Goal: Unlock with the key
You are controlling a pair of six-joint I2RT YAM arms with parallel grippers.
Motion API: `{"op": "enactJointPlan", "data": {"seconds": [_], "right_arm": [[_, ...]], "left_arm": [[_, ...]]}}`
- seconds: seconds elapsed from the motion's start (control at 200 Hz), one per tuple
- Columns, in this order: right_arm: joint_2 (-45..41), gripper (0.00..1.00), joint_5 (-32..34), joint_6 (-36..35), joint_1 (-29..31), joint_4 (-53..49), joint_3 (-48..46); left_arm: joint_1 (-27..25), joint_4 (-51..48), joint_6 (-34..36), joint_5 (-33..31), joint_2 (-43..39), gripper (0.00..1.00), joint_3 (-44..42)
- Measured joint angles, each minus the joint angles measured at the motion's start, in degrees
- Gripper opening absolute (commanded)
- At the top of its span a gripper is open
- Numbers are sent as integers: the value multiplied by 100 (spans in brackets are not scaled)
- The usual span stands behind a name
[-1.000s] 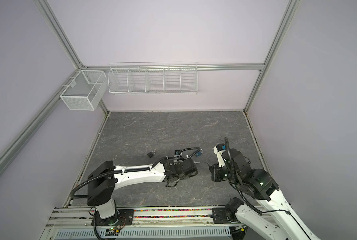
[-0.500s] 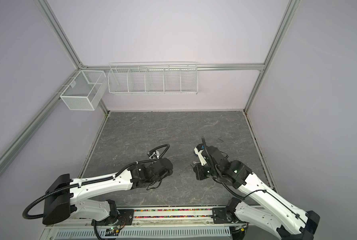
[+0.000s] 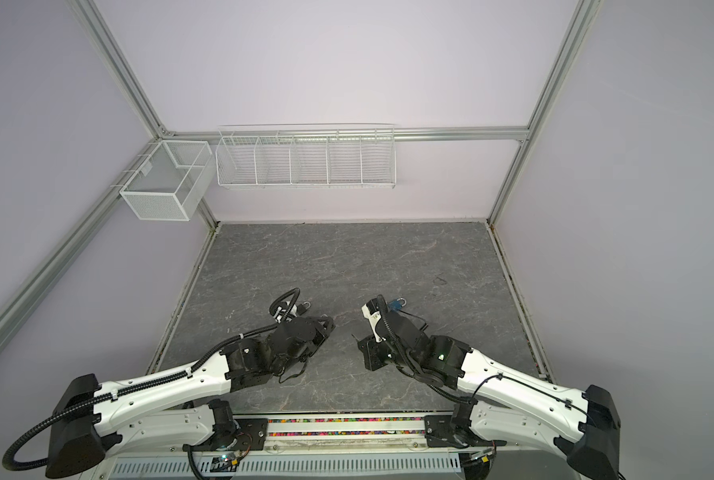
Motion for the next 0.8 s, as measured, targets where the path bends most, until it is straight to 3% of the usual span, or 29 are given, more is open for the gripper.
{"op": "enactJointPlan", "data": {"seconds": [0.295,0.805], "right_arm": [[494,7,240,258,326,863,-11],[782,7,570,450,358,861,129]], "left_arm": [[0,376,-192,109,-101,0,-149],[0,586,-258,219,-111,0,-160]]}}
